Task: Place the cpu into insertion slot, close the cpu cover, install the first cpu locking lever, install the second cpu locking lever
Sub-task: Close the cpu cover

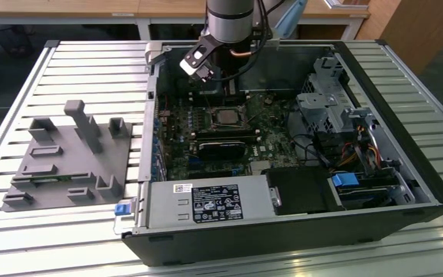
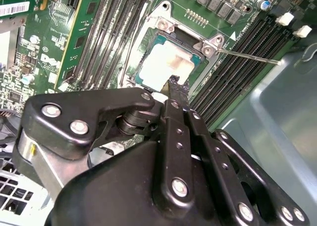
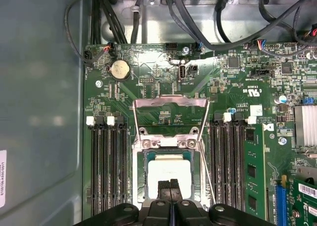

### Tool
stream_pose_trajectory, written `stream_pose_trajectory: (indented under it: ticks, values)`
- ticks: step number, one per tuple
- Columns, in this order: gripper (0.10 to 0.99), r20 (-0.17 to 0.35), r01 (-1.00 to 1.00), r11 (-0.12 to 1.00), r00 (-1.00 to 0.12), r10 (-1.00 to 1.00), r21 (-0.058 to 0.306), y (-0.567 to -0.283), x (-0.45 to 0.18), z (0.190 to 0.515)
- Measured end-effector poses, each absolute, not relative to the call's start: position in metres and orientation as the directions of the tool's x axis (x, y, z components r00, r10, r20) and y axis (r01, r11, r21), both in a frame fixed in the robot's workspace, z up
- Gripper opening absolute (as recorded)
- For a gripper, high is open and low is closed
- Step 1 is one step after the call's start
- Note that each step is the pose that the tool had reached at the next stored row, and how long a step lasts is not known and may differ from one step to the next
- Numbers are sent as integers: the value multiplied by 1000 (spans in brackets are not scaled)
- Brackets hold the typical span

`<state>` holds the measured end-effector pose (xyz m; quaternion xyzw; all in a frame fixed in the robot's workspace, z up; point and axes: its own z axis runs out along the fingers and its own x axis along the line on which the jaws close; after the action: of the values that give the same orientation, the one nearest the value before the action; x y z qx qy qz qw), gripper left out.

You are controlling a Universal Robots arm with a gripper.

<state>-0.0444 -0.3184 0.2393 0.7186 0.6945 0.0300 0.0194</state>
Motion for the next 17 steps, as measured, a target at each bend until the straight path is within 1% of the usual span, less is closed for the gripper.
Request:
stream_pose_trajectory:
  ticks: [8,17]
  values:
    - [106,16,997,-35,33,999,70,-318,-44,243]
    - [106,16,997,-35,33,999,70,-318,-44,259]
